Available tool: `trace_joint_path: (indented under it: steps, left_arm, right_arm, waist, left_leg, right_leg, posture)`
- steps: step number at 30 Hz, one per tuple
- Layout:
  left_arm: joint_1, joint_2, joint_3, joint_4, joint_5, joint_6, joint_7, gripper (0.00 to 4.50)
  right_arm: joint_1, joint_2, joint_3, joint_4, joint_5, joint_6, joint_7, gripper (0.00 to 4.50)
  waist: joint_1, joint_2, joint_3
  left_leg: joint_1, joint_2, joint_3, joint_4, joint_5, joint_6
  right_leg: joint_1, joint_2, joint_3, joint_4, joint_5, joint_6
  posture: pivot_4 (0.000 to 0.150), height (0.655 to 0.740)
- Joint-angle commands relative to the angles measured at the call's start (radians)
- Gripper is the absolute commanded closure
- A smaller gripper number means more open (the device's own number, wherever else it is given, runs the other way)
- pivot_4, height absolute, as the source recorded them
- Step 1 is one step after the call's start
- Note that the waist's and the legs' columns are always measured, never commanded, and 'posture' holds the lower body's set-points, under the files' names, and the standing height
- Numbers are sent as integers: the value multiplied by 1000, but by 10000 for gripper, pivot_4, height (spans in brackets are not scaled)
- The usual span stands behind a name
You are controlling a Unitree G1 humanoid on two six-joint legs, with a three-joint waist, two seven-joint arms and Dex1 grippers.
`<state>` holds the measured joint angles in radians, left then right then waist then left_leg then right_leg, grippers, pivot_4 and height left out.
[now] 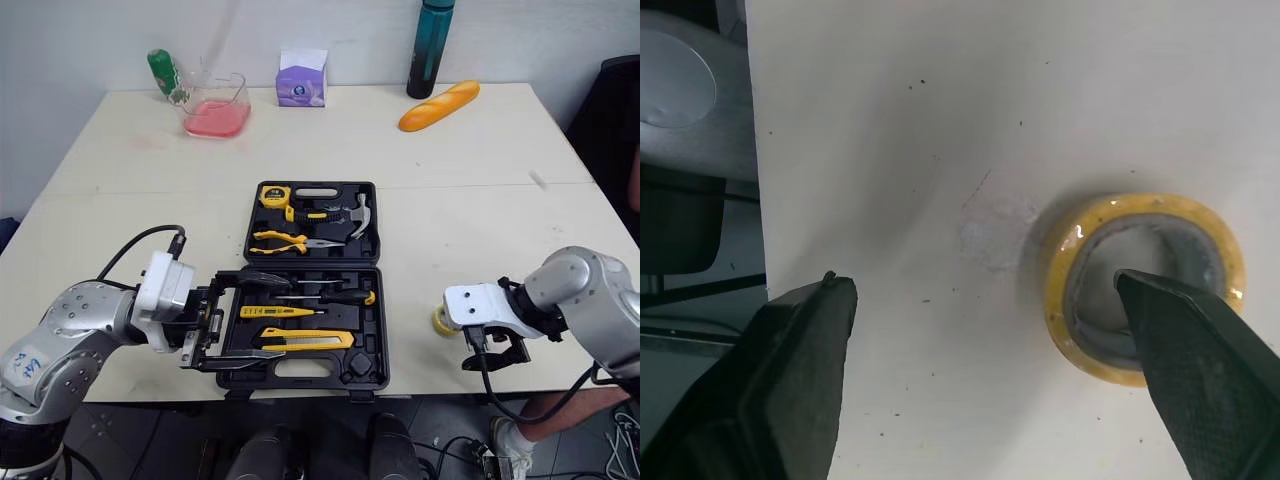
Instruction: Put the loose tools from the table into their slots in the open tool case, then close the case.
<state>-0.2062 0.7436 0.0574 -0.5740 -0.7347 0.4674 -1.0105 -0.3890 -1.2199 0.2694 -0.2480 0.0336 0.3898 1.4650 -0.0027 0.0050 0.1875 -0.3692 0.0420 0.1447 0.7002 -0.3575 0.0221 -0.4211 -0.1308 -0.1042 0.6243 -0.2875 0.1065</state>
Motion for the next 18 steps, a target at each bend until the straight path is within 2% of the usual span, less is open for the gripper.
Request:
trace_joint_path:
  steps: [1, 6, 7, 12, 18]
  left_arm:
    - [5, 3, 11, -33, -10, -3, 5, 0]
    - [11, 5, 14, -38, -14, -4, 6, 0]
    - [12, 5, 14, -39, -15, -4, 5, 0]
    - [12, 12, 26, -42, -31, -19, -27, 0]
    - [46, 44, 48, -6, 40, -116, -104, 0]
  right_arm:
    - [-19, 9, 0, 2, -27, -15, -9, 16151]
    - [-25, 20, 7, -1, -39, -23, -1, 41862]
    - [-26, 21, 7, 0, -41, -27, 1, 44489]
    - [-73, 25, -3, 3, -23, -78, 43, 44489]
    - [-217, 96, 43, -40, 56, -118, 149, 44489]
  waist:
    - [0, 0, 0]
    - [0, 0, 0]
    - [0, 0, 0]
    - [0, 0, 0]
    - [-7, 0, 0]
  left_leg:
    - [0, 0, 0, 0, 0, 0]
    - [0, 0, 0, 0, 0, 0]
    - [0, 0, 0, 0, 0, 0]
    - [0, 0, 0, 0, 0, 0]
    - [0, 1, 0, 0, 0, -1]
  right_leg:
    - [0, 0, 0, 0, 0, 0]
    - [0, 0, 0, 0, 0, 0]
    - [0, 0, 0, 0, 0, 0]
    - [0, 0, 0, 0, 0, 0]
    - [0, 1, 0, 0, 0, 0]
  posture:
    - [1500, 7400]
    - [1500, 7400]
    - [1500, 7400]
    - [1500, 7400]
    - [1500, 7400]
